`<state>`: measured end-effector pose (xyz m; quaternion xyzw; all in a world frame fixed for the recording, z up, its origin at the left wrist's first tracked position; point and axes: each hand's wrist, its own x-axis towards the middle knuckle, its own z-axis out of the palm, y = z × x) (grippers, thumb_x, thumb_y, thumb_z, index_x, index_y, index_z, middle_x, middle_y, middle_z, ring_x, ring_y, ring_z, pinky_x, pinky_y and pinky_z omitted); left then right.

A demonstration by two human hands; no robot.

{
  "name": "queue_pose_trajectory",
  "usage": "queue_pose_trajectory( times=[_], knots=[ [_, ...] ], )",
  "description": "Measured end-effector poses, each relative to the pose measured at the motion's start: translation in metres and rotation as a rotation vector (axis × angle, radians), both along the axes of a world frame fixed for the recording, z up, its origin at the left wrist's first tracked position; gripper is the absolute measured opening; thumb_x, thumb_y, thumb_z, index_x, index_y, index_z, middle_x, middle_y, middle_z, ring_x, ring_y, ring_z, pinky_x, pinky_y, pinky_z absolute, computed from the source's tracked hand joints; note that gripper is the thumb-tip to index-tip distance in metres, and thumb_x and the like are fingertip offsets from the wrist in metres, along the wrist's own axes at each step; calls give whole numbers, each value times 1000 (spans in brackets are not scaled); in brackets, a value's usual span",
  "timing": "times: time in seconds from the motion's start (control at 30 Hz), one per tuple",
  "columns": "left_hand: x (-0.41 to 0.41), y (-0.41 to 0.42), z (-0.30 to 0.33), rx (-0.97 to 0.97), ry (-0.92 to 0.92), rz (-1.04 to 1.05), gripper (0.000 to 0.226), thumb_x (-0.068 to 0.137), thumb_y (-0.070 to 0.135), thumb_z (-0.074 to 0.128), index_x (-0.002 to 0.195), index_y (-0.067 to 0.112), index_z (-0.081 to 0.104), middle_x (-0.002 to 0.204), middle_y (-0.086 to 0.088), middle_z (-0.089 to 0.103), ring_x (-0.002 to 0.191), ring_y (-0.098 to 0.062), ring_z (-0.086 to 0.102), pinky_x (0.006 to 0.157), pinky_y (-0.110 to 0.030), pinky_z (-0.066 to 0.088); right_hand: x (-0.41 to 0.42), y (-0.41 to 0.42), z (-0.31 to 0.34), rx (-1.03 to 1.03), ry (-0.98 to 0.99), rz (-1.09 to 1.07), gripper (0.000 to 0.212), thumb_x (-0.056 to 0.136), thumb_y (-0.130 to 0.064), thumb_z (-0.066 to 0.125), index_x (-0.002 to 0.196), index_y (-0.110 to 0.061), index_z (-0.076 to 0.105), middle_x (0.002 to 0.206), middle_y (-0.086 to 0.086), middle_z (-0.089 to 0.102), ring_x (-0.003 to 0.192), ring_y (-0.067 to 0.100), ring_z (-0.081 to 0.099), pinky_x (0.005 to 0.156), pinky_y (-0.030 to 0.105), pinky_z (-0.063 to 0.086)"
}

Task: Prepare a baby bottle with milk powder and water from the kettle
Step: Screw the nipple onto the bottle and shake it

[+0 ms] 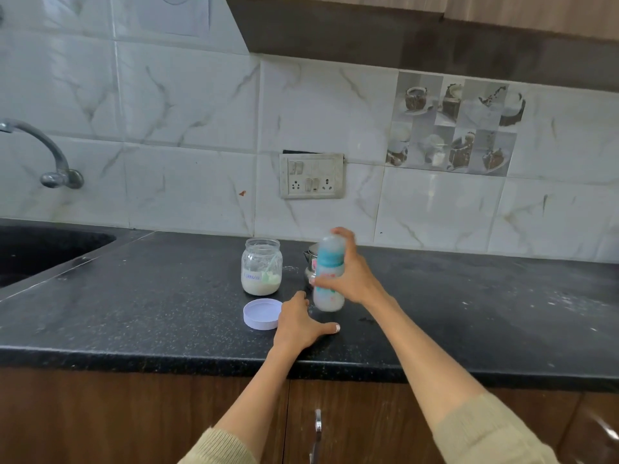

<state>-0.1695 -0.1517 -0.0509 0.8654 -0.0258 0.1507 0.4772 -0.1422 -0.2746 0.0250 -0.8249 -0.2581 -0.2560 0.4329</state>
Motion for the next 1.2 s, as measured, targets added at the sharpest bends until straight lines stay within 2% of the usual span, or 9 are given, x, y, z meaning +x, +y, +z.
queue_pose_trajectory(
  times=[0.3, 0.33, 0.4, 0.5, 0.73, 0.87, 0.97, 1.1, 1.2],
  knots=[
    [1, -1, 1, -6, 3, 2, 89, 52, 42, 86, 124, 11, 43, 129, -8, 55, 116, -21, 53, 88, -31, 44, 1, 0, -2, 84, 3, -7, 90, 68, -18, 81, 108, -64, 16, 109, 6, 53, 93, 18, 61, 82, 33, 55],
    [0, -1, 1, 0, -2, 3, 86, 53, 42, 85, 122, 12, 44, 128, -7, 56, 114, -21, 54, 87, -30, 44, 1, 0, -1, 28, 29, 17, 90, 67, -19, 82, 108, -64, 16, 110, 6, 54, 94, 19, 61, 82, 34, 55],
    [1, -1, 2, 8, 2, 7, 80, 55, 41, 85, 120, 14, 46, 125, -6, 58, 112, -20, 55, 83, -28, 44, 3, 0, -6, -42, 82, 48, 88, 67, -20, 81, 112, -60, 18, 114, 6, 52, 97, 21, 60, 83, 35, 55],
    [1, 0, 2, 20, -11, -4, 69, 56, 39, 84, 112, 17, 50, 117, -3, 61, 105, -17, 58, 79, -25, 44, 0, -1, -14, 6, 111, 68, 88, 69, -16, 81, 119, -53, 17, 124, 6, 47, 103, 19, 60, 86, 35, 55],
    [4, 0, 0, 34, -39, 0, 53, 72, 30, 76, 118, 16, 55, 121, -3, 62, 107, -16, 59, 87, -27, 47, 0, -9, -17, -19, 194, 122, 90, 72, -9, 78, 124, -48, 16, 135, 5, 37, 114, 20, 53, 93, 39, 53],
    [4, 0, -1, 42, -60, 7, 50, 72, 32, 76, 114, 15, 57, 114, -3, 64, 96, -13, 59, 79, -23, 45, 2, -13, -18, -7, 252, 153, 102, 66, -7, 82, 128, -48, 14, 139, 1, 34, 119, 19, 50, 95, 37, 51],
    [5, 0, -2, 41, -62, 16, 47, 71, 34, 77, 109, 17, 56, 109, -1, 65, 86, -7, 54, 75, -20, 42, 3, -18, -31, 55, 370, 99, 112, 61, -6, 85, 137, -38, 9, 132, 2, 43, 116, 23, 55, 98, 42, 49],
    [7, 0, -4, 41, -73, 37, 42, 68, 35, 78, 100, 19, 55, 102, 0, 65, 83, -9, 57, 73, -23, 46, 4, -16, -55, 129, 425, -7, 85, 63, -20, 86, 133, -19, 38, 133, 3, 53, 122, 22, 54, 100, 40, 47],
    [7, -1, -2, 28, -63, 36, 45, 67, 36, 79, 101, 20, 54, 103, 0, 65, 83, -9, 56, 73, -22, 45, 6, -14, -50, 73, 428, -24, 70, 67, -24, 84, 128, -17, 49, 129, 0, 57, 118, 18, 56, 94, 32, 49]
  ],
)
